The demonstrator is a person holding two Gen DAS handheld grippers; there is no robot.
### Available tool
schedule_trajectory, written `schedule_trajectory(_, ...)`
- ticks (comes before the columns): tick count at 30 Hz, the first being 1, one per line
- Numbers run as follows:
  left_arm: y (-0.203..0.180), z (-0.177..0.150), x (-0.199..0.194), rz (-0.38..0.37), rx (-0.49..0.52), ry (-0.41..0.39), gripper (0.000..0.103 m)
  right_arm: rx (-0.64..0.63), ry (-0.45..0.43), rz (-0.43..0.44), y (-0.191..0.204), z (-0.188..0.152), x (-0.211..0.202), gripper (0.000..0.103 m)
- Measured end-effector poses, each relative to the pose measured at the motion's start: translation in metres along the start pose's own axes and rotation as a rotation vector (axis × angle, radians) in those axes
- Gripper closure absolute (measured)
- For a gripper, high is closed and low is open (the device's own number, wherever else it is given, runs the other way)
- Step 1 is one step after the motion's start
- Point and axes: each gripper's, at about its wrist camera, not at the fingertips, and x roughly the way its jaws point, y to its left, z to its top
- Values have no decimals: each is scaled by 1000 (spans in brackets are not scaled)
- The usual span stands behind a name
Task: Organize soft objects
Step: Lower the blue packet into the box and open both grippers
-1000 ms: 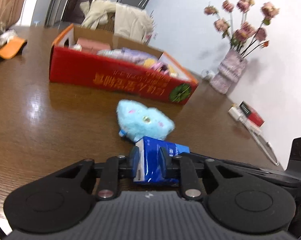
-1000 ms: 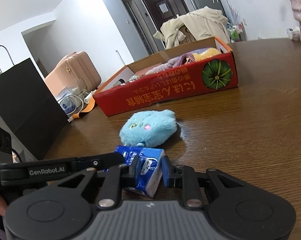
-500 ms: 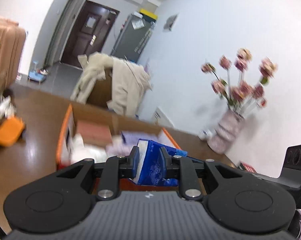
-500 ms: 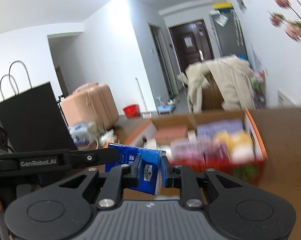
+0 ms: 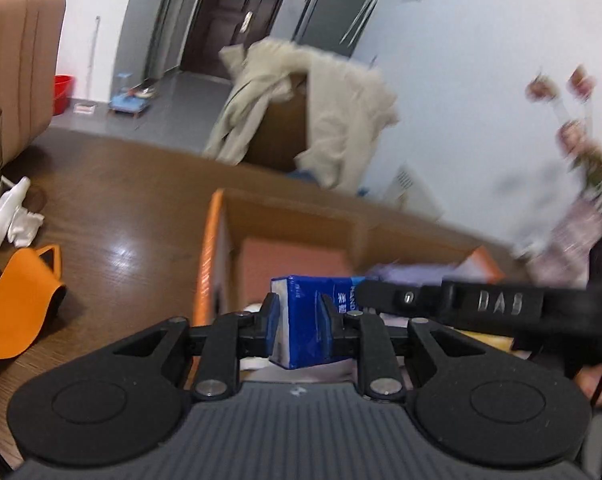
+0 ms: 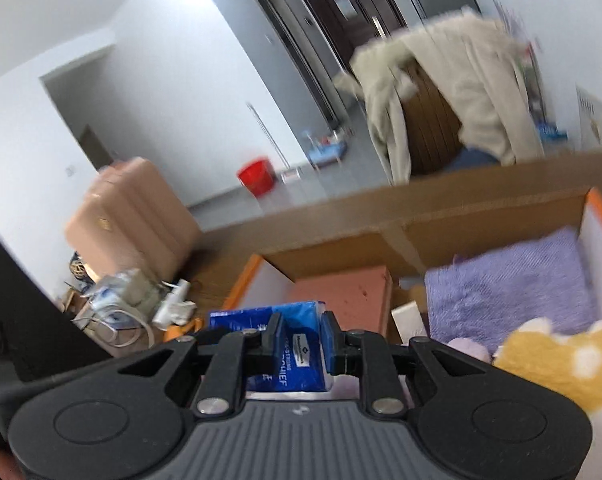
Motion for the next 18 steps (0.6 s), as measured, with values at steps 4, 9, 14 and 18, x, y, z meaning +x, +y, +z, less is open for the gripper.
schedule_trajectory(4,1,-5,4,26,52,-8,82,51,107,-46,-12,-6,42,87)
schedule_trajectory(9,-6,-9,2,39,97,3,82,2,163,-88,-3,-11,49,88)
schedule_trajectory(14,-8,-4,-34,33,94,-57,79,-28,102,-101,2,-11,18,85)
schedule_trajectory(18,-20,-7,-90,46,161,-154,62,-92,-3,-118,10,-1,-39,83)
